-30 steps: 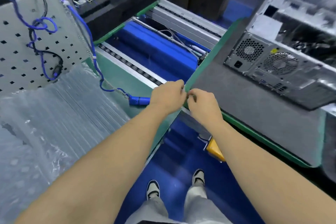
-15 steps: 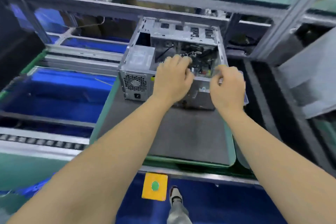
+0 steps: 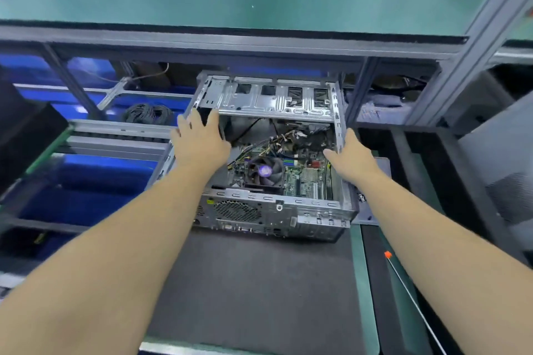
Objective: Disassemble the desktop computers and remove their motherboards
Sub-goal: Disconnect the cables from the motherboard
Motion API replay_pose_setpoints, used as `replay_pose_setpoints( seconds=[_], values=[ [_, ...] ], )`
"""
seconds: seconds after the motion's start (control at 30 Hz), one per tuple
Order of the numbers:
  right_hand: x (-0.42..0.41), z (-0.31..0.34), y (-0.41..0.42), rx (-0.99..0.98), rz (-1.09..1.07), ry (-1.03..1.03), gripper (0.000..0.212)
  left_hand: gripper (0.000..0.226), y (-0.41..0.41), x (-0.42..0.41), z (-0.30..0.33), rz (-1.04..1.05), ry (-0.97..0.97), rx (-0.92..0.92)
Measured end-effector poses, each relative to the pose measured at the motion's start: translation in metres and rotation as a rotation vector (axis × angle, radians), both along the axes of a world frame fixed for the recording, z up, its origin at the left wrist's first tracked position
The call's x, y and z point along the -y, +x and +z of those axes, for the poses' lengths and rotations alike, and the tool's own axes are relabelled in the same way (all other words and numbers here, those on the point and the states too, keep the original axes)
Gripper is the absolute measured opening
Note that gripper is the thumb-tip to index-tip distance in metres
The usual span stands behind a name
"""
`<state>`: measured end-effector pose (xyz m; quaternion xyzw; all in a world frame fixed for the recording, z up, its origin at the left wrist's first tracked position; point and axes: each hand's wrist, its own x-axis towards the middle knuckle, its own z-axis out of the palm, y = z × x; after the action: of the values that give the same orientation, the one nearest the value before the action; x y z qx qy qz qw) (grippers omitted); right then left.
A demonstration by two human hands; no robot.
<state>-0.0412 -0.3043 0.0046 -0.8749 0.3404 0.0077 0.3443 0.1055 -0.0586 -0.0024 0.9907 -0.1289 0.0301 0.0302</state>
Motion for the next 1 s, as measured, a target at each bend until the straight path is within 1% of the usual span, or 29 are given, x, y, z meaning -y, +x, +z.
replay_pose_setpoints(
  seconds=[0.07, 0.17, 0.27, 0.33, 0.4, 0.63, 0.77, 0.9, 1.0],
  values=[
    [-0.005, -0.009, 0.0, 0.0, -0.029, -0.051, 0.076, 0.073, 0.005, -0.008, -0.009, 0.093, 0.026, -0.112],
    [-0.009, -0.009, 0.001, -0.048, -0.06, -0.119, 0.079, 0.073, 0.005, -0.01, -0.015, 0.109, 0.032, -0.128],
    [-0.014, -0.004, -0.002, -0.065, -0.07, -0.119, 0.08, 0.056, 0.004, -0.011, -0.011, 0.095, 0.017, -0.153],
    [-0.017, -0.004, -0.006, -0.079, -0.068, -0.124, 0.082, 0.046, 0.0, -0.013, -0.01, 0.084, 0.004, -0.145],
    [-0.021, -0.004, -0.012, -0.092, -0.075, -0.125, 0.084, 0.042, -0.005, -0.015, -0.01, 0.071, -0.004, -0.125],
    [-0.033, -0.005, -0.039, -0.119, -0.082, -0.149, 0.081, 0.041, -0.032, -0.026, -0.016, 0.079, -0.035, -0.087],
    [-0.03, -0.008, -0.045, -0.065, -0.077, -0.143, 0.074, 0.044, -0.034, -0.027, -0.018, 0.082, -0.026, -0.084],
    [-0.028, -0.008, -0.048, -0.046, -0.054, -0.13, 0.079, 0.048, -0.033, -0.022, -0.017, 0.08, 0.014, -0.082],
    [-0.029, -0.01, -0.046, -0.055, -0.063, -0.206, 0.075, 0.041, -0.032, -0.023, -0.017, 0.045, 0.024, -0.07]
  ],
)
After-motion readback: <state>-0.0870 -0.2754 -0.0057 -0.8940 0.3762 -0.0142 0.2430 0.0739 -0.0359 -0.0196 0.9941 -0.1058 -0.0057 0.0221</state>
